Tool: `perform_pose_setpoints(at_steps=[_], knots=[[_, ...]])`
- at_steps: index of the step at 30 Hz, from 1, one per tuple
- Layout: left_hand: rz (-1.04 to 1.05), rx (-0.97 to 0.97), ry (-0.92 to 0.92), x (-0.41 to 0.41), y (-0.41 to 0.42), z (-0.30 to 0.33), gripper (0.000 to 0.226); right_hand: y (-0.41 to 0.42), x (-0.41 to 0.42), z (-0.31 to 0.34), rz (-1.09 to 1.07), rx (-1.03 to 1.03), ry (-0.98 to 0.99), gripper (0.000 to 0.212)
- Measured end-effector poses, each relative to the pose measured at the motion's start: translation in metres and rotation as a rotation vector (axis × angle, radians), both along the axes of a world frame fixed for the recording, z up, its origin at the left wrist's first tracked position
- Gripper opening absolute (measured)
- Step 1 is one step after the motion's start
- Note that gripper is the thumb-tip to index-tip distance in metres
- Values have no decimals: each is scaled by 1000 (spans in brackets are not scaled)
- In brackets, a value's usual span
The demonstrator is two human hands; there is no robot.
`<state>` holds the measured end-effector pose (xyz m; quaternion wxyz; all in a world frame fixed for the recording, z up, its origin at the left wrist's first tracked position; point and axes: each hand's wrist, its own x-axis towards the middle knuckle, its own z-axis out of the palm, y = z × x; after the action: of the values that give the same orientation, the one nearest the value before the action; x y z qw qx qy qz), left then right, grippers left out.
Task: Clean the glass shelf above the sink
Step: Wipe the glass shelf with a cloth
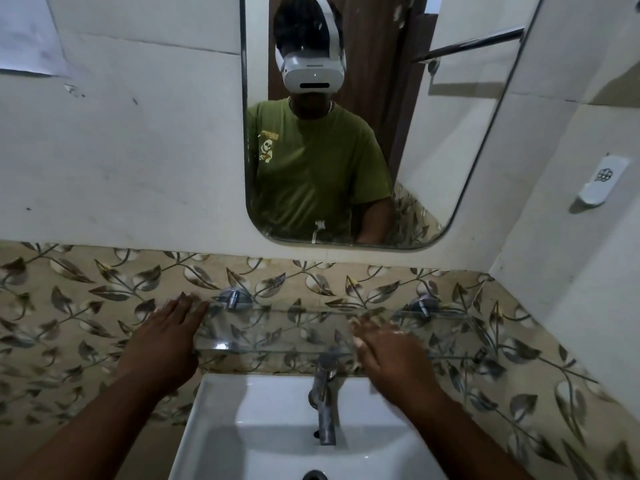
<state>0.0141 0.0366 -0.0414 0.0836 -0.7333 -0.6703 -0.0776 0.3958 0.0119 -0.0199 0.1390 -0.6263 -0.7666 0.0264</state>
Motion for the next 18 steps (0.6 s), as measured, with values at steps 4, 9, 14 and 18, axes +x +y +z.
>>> perform_pose_setpoints(at_steps=[4,9,14,18], knots=[[1,-3,-8,0,0,1,101,33,-13,9,-164,-42,0,42],[-25,18,-18,2,-5,5,95,19,-41,4,-47,2,1,42],[-35,15,-5,4,-4,6,98,-17,-13,2,91,71,10,41],[-41,13,1,5,-3,7,98,-10,22,13,-87,60,70,36]])
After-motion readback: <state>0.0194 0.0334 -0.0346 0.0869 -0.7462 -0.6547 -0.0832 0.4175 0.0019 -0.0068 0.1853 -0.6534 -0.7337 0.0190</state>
